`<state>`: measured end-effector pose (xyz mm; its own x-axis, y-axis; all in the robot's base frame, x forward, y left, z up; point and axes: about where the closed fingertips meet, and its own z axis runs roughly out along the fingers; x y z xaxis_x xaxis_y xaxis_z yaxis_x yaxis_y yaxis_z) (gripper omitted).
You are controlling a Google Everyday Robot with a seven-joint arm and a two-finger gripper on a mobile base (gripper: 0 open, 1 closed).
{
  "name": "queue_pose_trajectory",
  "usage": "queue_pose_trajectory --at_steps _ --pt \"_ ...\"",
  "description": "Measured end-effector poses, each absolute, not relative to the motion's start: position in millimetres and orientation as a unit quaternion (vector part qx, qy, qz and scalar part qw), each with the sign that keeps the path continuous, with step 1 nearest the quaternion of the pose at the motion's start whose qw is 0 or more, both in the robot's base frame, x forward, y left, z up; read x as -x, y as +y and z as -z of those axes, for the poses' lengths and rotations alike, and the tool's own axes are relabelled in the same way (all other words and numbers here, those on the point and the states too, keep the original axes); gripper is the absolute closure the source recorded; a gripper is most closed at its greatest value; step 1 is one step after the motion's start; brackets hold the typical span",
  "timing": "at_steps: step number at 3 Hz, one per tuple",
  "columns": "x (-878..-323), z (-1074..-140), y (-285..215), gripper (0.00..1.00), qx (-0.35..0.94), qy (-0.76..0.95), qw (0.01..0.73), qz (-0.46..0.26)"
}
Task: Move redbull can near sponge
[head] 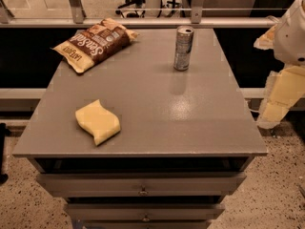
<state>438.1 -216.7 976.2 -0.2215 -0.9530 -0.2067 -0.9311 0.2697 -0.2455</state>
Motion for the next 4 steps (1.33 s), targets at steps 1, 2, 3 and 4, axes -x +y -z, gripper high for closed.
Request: queue_pose_trajectory --at_steps 1,2,3,4 --pt "-438.1 -976.2 -216.6 0.00 0.603 0.781 0.159 0.034" --pt "-454.5 -965.8 -216.7 0.00 0.592 0.785 0.184 0.017" --pt "-496.1 -940.9 -211.3 0.00 0.565 0.790 0.236 -0.027" --pt "-543.8 -915.1 -199.9 0.00 0.540 0.789 0.286 -0.063"
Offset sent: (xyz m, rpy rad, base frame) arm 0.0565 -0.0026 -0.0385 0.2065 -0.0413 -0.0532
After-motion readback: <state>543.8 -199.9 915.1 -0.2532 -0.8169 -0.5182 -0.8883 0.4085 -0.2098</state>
